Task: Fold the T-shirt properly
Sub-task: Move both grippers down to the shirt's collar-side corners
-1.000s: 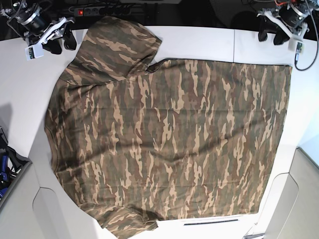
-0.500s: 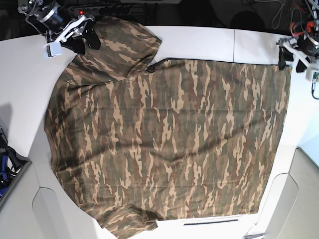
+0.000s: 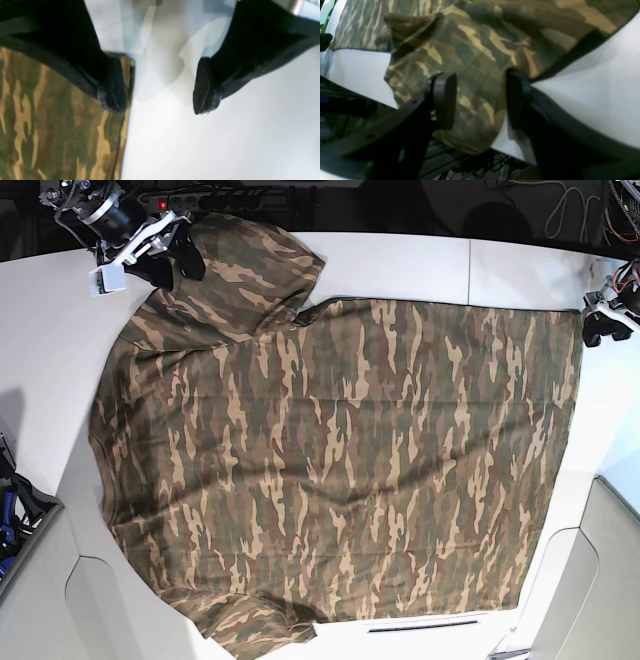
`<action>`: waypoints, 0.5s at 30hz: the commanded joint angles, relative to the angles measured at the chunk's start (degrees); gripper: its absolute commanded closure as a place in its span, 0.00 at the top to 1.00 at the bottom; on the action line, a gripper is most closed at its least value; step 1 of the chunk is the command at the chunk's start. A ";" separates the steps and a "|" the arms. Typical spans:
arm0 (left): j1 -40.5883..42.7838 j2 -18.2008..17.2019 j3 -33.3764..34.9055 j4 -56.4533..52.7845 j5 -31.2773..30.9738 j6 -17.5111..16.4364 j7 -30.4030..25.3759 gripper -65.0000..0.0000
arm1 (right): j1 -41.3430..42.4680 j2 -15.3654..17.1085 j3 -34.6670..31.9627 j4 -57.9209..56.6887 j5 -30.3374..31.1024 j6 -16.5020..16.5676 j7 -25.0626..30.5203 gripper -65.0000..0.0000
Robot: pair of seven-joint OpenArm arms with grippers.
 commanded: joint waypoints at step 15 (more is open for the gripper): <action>2.82 0.26 2.60 0.35 -9.18 -6.77 8.57 0.69 | -0.52 -0.15 0.00 0.22 -0.57 0.04 -1.46 0.49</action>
